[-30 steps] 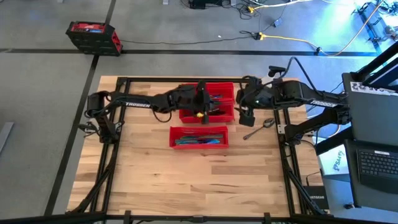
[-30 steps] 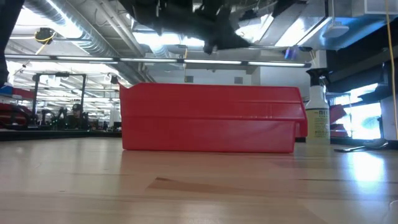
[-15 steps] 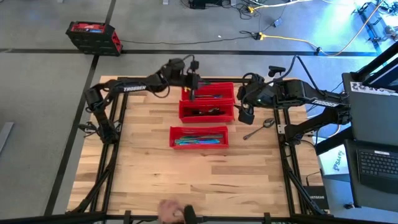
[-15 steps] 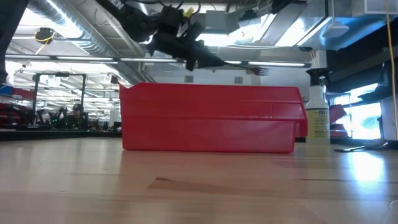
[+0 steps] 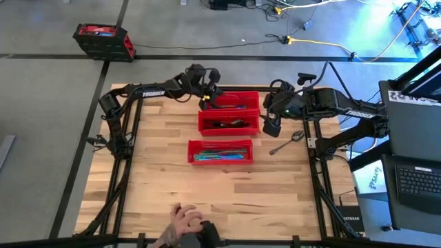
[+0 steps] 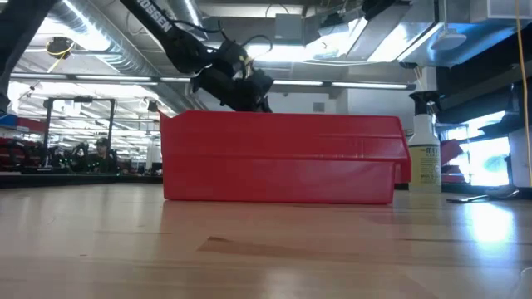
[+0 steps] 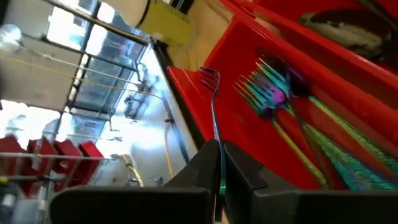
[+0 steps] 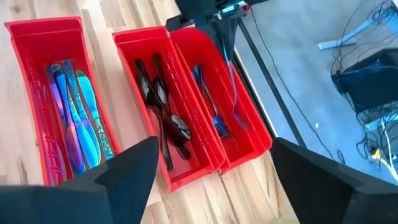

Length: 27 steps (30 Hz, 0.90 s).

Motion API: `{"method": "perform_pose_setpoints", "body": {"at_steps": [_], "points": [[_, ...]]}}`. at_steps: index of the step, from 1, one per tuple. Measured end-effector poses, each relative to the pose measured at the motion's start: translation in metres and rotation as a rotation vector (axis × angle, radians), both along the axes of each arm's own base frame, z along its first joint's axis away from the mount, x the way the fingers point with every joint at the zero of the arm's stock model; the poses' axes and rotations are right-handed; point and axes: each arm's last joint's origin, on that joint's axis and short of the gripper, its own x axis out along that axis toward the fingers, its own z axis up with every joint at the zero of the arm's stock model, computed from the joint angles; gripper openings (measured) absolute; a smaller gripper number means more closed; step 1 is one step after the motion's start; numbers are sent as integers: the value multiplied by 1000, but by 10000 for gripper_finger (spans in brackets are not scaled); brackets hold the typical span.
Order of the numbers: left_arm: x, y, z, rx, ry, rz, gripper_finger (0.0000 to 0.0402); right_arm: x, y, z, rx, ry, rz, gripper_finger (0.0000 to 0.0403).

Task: Sort silverware
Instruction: Put the purple fork into the top red bin, then put the black spoon into the middle red bin

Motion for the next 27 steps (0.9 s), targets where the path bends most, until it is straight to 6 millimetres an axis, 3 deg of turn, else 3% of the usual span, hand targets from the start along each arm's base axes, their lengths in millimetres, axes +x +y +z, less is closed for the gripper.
{"method": "perform_pose_setpoints", "body": {"at_steps": [10,16,20,27], "points": [[5,-2,-5,2,0,3,0,-4,1,-3,46,28,-29,296],[5,-4,-6,-156,-29,85,4,-3,1,-3,54,26,-24,296],[4,-6,-9,-191,6,77,38,-3,2,-4,80,24,-10,296],[4,-6,-9,-254,-11,113,135,-3,3,-4,126,17,-18,295]]}}
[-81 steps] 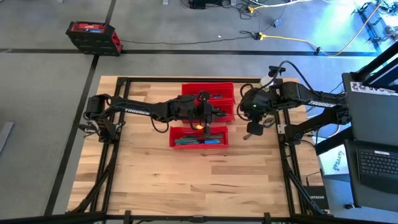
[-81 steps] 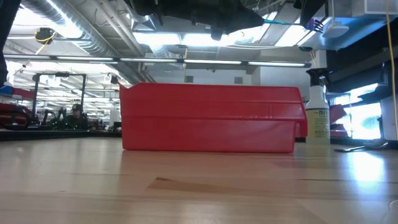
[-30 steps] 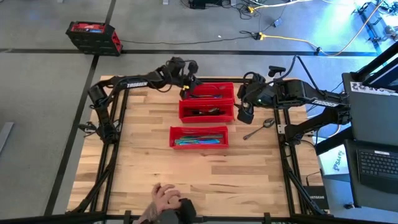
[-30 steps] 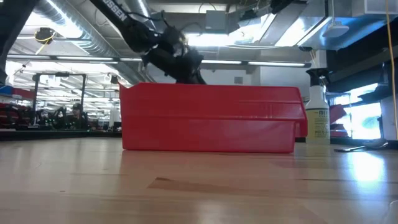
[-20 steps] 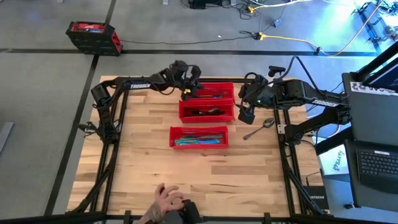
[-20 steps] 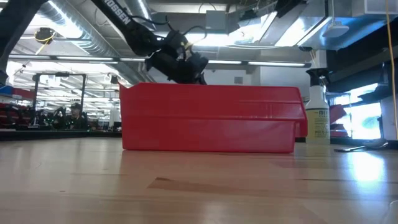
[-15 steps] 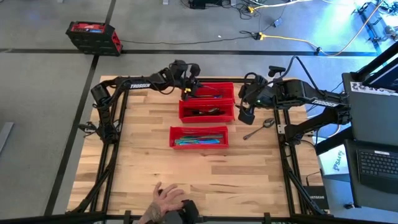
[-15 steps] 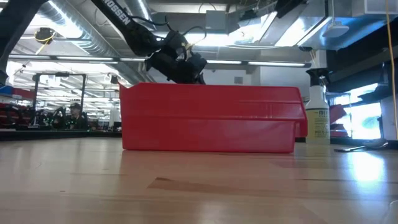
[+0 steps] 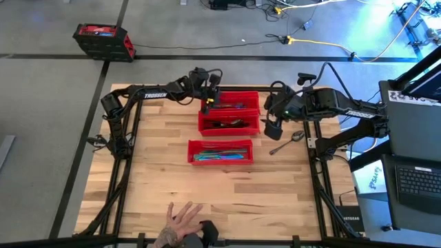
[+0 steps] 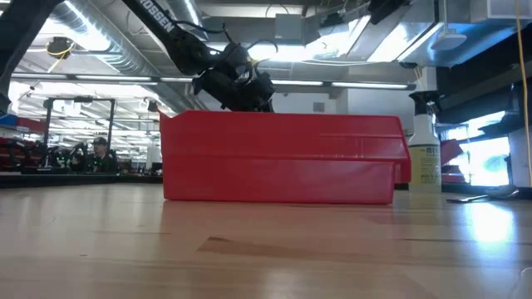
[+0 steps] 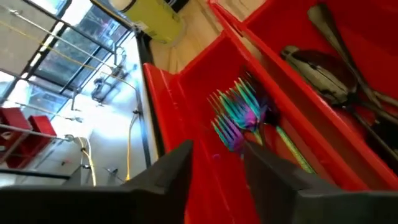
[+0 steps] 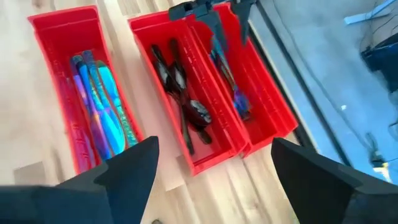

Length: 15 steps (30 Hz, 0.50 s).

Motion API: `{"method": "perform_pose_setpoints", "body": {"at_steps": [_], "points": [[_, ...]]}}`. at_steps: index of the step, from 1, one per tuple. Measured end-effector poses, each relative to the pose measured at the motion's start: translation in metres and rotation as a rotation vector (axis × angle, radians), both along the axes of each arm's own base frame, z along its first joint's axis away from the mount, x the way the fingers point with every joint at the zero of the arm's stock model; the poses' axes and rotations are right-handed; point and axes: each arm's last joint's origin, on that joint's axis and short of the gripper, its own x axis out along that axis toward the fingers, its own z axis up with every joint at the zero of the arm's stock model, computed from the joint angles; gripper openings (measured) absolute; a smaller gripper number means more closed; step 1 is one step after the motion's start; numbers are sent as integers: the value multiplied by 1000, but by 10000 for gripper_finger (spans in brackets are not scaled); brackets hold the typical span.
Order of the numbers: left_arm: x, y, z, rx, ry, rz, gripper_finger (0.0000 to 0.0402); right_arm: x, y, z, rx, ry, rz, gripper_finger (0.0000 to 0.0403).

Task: Sort silverware
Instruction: Put the black spoon into the middle red bin

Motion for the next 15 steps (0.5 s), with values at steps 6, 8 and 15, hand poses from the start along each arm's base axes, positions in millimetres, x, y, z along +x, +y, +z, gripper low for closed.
{"method": "perform_pose_setpoints", "body": {"at_steps": [6,8,15], "points": [[3,0,3,143,3,-12,176,-5,2,-6,63,84,10,296],[6,-1,7,266,6,-41,176,-6,1,-11,65,155,-10,296],[24,-16,40,342,-160,192,154,8,-4,-39,95,424,0,296]]}}
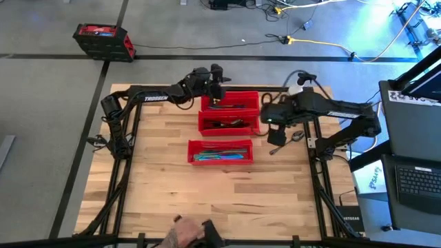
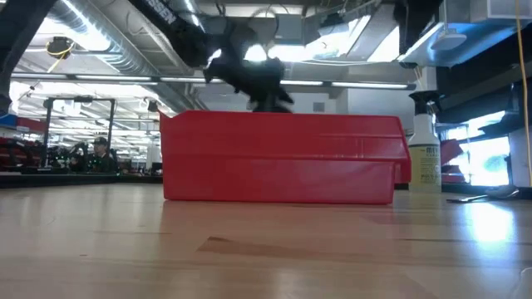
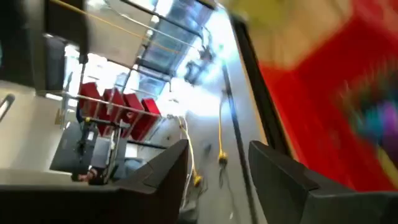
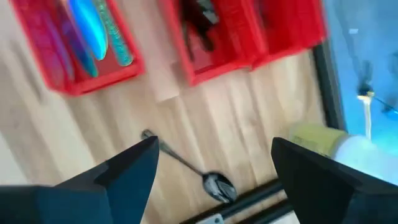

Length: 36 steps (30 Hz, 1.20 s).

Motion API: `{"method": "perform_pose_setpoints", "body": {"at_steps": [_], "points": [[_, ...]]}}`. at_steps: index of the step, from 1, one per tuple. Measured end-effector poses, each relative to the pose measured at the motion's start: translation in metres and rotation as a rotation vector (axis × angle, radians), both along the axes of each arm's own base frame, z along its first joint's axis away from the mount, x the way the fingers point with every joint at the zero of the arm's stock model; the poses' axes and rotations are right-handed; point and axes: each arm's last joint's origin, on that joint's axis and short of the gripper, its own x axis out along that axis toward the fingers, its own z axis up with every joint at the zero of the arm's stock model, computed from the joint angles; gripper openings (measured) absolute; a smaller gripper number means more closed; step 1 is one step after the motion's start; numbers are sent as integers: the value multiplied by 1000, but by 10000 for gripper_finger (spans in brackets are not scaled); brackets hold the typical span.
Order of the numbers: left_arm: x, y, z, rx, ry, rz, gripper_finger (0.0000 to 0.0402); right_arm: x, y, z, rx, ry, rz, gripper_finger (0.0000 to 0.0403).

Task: Sort silverware
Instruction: Put the black spoon into the middle red bin

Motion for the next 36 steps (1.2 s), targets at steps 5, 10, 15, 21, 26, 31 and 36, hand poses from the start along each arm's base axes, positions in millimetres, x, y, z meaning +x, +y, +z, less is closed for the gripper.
{"method": "perform_pose_setpoints", "body": {"at_steps": [5,10,15,21,26,31,36], "points": [[-3,-38,38,-291,-175,-165,147,9,-15,-14,24,73,-37,296],[-20,-60,65,-734,-222,-400,146,6,-35,-27,59,122,-122,296],[-28,-91,69,-866,-159,-534,146,-3,-53,-49,116,226,-98,296],[-40,-127,46,-900,-138,-556,146,-16,-65,-90,170,425,18,296],[-55,-151,28,-959,-267,-588,146,-24,-63,-122,216,569,63,296],[-69,-165,18,-937,-381,-528,146,-30,-61,-153,218,601,142,296],[-72,-172,11,-927,-382,-496,146,-30,-61,-172,188,560,243,290]]}}
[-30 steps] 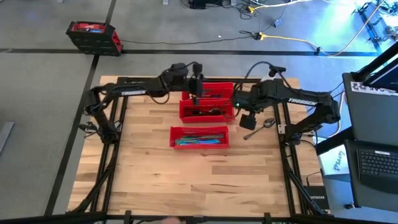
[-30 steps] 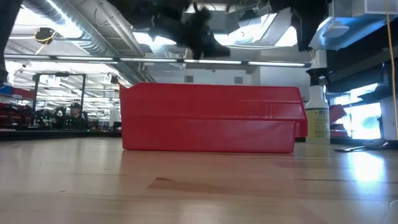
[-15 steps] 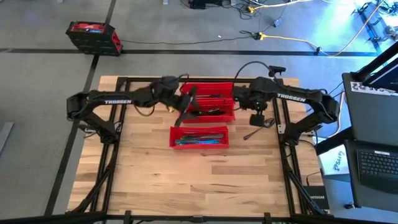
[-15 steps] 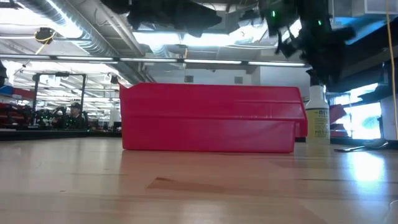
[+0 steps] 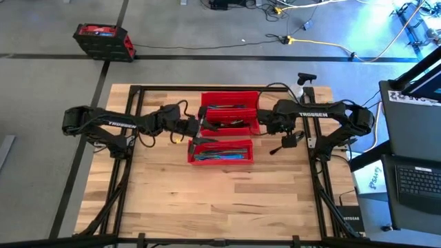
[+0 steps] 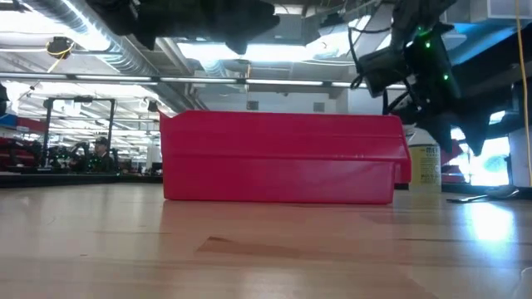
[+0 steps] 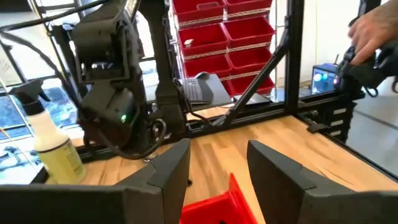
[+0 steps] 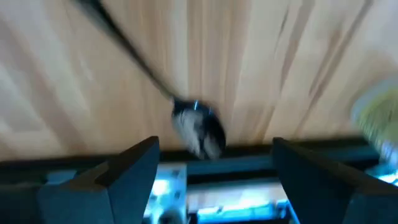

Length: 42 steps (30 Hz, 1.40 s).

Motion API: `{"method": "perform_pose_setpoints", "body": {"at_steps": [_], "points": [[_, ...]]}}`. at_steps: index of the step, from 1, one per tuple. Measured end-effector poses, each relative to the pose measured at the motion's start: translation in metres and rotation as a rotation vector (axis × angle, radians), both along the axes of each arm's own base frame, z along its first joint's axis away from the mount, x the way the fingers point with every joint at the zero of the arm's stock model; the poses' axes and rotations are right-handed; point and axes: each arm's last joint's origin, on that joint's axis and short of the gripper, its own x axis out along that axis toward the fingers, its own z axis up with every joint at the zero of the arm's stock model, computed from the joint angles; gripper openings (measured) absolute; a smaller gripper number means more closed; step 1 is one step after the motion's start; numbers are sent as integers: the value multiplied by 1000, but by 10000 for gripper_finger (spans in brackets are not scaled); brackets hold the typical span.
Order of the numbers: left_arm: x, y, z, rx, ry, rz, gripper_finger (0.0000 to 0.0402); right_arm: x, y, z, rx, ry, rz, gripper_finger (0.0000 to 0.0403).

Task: Sort silverware
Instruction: Put the black spoon into the middle red bin

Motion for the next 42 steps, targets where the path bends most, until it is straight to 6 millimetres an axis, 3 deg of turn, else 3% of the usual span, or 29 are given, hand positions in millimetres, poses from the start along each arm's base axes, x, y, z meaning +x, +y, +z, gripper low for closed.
{"method": "perform_pose_setpoints", "body": {"at_steps": [8,19,30,42], "points": [[0,-5,-1,-4,8,-7,146,-5,3,-17,79,-10,101,259],[0,-4,-2,-2,17,0,146,-22,10,-56,106,-31,151,257],[0,-4,-3,2,28,23,146,-30,12,-72,98,-57,217,253],[0,-2,-4,27,31,62,146,-33,14,-74,106,-34,198,117]]}}
